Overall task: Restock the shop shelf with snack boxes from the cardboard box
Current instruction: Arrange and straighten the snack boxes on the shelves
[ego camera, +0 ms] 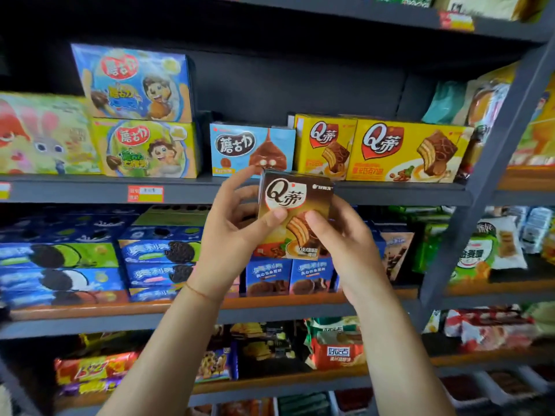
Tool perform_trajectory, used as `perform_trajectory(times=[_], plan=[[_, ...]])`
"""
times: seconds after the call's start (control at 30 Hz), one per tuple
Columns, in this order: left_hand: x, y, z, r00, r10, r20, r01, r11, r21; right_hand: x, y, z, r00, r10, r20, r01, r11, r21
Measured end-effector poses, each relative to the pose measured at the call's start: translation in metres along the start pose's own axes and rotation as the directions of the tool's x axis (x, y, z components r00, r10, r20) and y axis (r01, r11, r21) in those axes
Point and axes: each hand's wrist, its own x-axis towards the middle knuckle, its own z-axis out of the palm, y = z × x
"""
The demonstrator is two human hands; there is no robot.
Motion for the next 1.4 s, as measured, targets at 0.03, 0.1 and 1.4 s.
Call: perform_trajectory(times=[0.03, 0.1, 1.4], plan=[[0.005, 0.004, 0.002, 1.000, 0.015, 0.021, -0.015, 1.000, -0.007, 0.003, -0.002, -0.001, 1.000, -0.020, -0.015, 0.020, 1.000, 0.014], [0.015, 0.010, 0.008, 0.997, 0.028, 0.076, -0.026, 0.999, -0.024, 0.010, -0.007, -0.007, 0.996, -0.061, -0.062, 0.063, 0.998, 0.031], [0.126, -0.027, 0.022, 0.887, 0.456, 0.068, -0.104, 0.055, 0.993, 0.093, 0.003, -0.029, 0.572, -0.820, 0.027, 0.439, 0.278, -0.854]])
